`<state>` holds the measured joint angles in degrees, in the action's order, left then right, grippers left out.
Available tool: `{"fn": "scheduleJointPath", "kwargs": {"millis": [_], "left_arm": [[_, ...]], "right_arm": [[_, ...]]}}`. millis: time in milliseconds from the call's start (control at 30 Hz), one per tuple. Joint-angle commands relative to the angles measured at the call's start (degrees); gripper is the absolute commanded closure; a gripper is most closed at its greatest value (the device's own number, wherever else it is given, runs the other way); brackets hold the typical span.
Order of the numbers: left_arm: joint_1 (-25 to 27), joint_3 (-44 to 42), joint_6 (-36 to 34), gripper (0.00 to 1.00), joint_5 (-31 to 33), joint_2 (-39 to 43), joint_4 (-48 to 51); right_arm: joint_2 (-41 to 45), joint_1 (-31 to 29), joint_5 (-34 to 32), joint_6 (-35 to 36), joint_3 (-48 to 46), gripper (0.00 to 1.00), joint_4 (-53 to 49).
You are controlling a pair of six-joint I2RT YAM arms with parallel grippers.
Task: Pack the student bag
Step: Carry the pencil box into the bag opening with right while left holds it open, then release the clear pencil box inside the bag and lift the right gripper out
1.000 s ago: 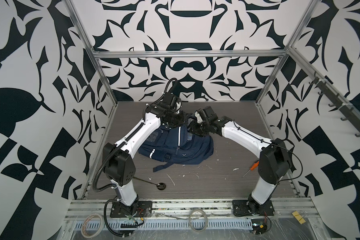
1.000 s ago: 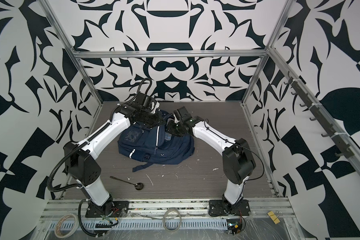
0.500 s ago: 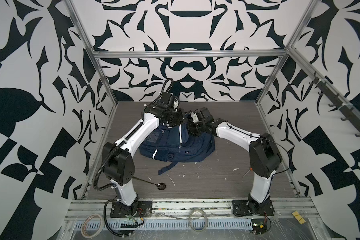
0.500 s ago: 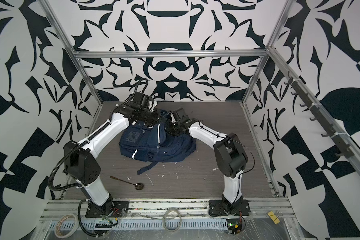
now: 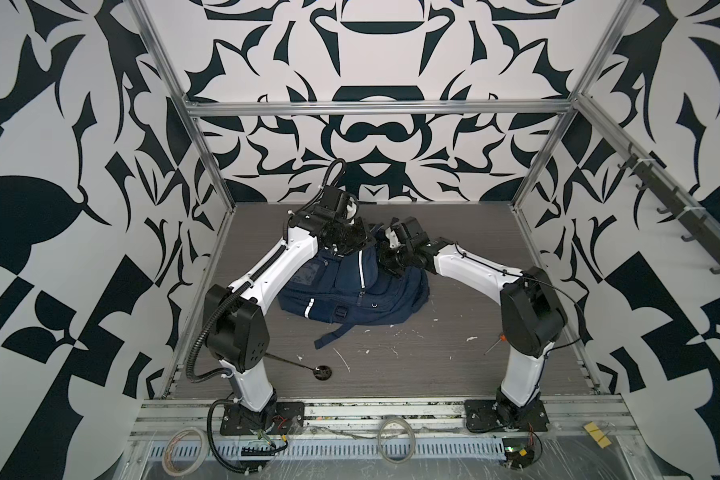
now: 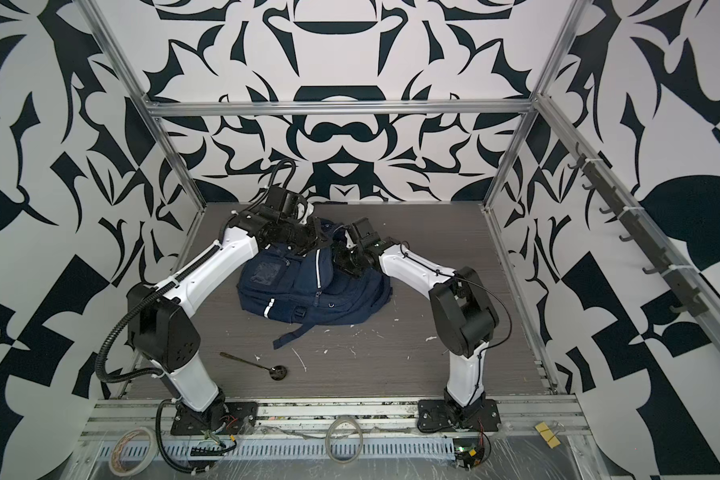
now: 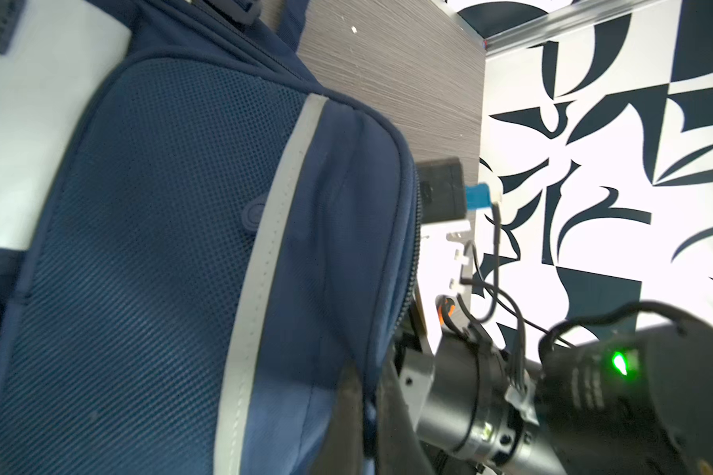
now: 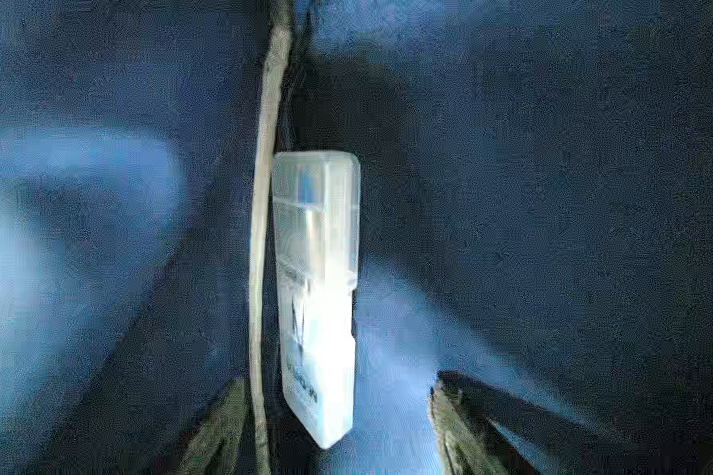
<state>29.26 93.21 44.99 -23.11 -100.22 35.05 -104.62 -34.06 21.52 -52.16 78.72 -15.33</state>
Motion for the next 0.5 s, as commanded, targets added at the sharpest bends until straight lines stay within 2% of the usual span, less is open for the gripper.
{"fn": "scheduleJointPath", "kwargs": {"millis": [0,167,367,467], "left_arm": [[0.54,-0.23,1.24,1.00,-3.46,-1.20,-6.72],[0.54,-3.27,3.62,1.00,-5.06,-4.29,-11.26],[0.80,-3.14,4.90,1.00,-7.29,-10.18,-14.46],[1.14,-1.95,5.04,1.00,-8.43,-12.37,-15.36]], "right_arm": [[9.47,-1.53,0.97,1.45,-1.68,0.24,-0.90],[17.18,-0.43,-4.58,5.05,-5.35,0.27,-7.85],[22.43,1.28,-8.45,14.89,-8.82,0.26,-15.26],[26.16,1.24,-10.19,16.15,-11.48,0.24,-14.21]]}}
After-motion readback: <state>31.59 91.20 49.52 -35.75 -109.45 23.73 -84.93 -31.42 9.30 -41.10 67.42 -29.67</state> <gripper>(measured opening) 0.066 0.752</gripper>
